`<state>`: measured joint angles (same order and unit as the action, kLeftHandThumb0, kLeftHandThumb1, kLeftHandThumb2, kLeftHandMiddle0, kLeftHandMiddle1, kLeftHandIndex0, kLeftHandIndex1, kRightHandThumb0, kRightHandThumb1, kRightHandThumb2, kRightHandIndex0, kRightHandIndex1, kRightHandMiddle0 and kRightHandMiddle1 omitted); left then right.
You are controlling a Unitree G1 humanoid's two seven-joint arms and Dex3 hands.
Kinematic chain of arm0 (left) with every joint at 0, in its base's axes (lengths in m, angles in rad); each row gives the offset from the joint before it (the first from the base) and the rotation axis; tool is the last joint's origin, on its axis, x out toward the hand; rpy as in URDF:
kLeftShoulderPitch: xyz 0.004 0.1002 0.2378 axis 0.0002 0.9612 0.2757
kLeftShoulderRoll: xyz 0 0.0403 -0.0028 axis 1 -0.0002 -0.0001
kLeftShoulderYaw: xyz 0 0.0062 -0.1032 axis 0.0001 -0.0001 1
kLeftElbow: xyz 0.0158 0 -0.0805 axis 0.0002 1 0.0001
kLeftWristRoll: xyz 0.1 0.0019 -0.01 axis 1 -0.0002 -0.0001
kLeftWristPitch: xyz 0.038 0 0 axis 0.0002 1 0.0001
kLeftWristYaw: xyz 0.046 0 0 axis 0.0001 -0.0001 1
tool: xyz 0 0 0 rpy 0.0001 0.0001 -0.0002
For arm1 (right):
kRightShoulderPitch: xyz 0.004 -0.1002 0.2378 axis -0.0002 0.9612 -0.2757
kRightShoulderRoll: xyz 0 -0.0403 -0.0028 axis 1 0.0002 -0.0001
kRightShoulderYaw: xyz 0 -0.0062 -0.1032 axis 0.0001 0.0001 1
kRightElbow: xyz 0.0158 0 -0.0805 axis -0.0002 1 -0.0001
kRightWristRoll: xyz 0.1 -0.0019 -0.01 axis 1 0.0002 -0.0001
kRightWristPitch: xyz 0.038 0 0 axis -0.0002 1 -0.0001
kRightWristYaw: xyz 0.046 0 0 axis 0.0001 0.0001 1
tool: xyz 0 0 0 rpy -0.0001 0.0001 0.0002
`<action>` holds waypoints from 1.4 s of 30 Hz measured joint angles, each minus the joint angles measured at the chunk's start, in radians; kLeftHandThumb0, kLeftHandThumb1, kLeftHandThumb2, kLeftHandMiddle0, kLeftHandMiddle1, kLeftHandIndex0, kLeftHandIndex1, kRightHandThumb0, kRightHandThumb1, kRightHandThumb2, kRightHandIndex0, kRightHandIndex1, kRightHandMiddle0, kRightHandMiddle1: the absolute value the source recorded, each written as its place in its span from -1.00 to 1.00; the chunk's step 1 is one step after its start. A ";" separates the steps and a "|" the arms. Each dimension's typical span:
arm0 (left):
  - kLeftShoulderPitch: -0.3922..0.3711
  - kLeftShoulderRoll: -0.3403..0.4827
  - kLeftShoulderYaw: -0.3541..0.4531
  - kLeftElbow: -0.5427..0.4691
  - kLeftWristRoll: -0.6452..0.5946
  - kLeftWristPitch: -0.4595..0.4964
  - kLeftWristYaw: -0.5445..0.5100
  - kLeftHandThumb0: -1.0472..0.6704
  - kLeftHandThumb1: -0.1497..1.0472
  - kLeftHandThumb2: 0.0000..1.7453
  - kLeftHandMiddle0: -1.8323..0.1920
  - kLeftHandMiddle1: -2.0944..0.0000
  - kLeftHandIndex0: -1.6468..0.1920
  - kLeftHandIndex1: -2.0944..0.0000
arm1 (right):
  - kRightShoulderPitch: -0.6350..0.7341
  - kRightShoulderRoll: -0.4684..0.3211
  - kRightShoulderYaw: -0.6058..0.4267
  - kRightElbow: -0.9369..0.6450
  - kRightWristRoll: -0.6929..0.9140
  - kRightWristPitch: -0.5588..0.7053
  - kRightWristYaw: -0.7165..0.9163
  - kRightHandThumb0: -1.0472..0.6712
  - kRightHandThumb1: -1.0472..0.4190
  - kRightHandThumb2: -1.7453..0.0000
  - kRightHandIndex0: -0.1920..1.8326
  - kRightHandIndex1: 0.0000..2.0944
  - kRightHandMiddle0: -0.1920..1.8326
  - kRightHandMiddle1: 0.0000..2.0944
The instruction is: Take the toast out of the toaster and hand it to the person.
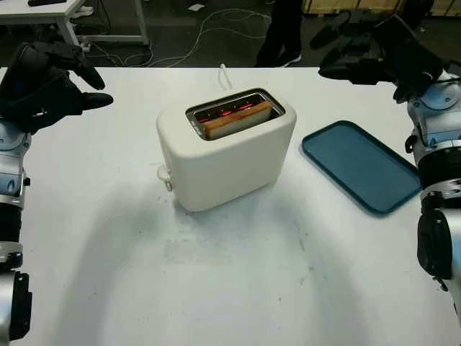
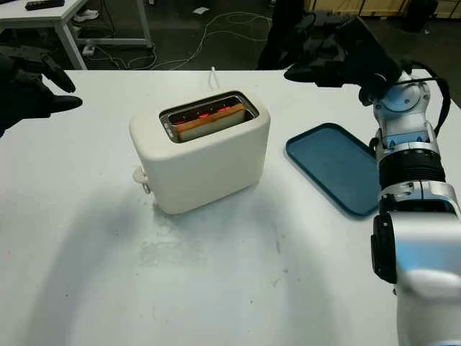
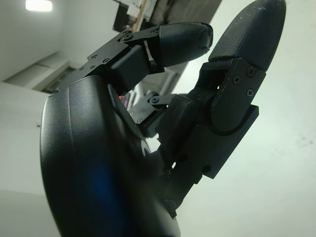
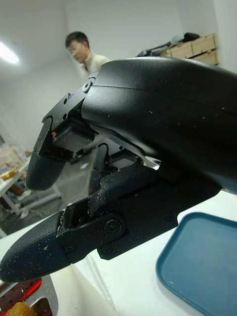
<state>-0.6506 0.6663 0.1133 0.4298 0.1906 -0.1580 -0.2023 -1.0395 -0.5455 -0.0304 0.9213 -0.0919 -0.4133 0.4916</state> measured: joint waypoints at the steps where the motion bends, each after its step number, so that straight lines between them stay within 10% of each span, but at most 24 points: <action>1: 0.000 -0.004 0.000 0.000 0.000 0.003 0.000 -1.00 0.40 -0.95 -0.35 0.09 -0.38 0.07 | 0.001 0.000 0.000 -0.006 0.000 0.000 0.002 -1.00 -0.68 1.00 -0.26 0.06 -0.23 -0.19; 42: 0.012 -0.016 0.008 0.008 0.000 -0.012 0.001 -1.00 0.46 -0.97 -0.32 0.01 -0.33 -0.01 | 0.135 -0.013 -0.015 -0.228 0.038 0.075 0.041 -0.83 -0.65 1.00 -0.31 -0.17 -0.17 -0.58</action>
<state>-0.6389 0.6505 0.1213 0.4374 0.1907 -0.1700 -0.2016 -0.9042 -0.5583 -0.0456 0.6928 -0.0535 -0.3379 0.5322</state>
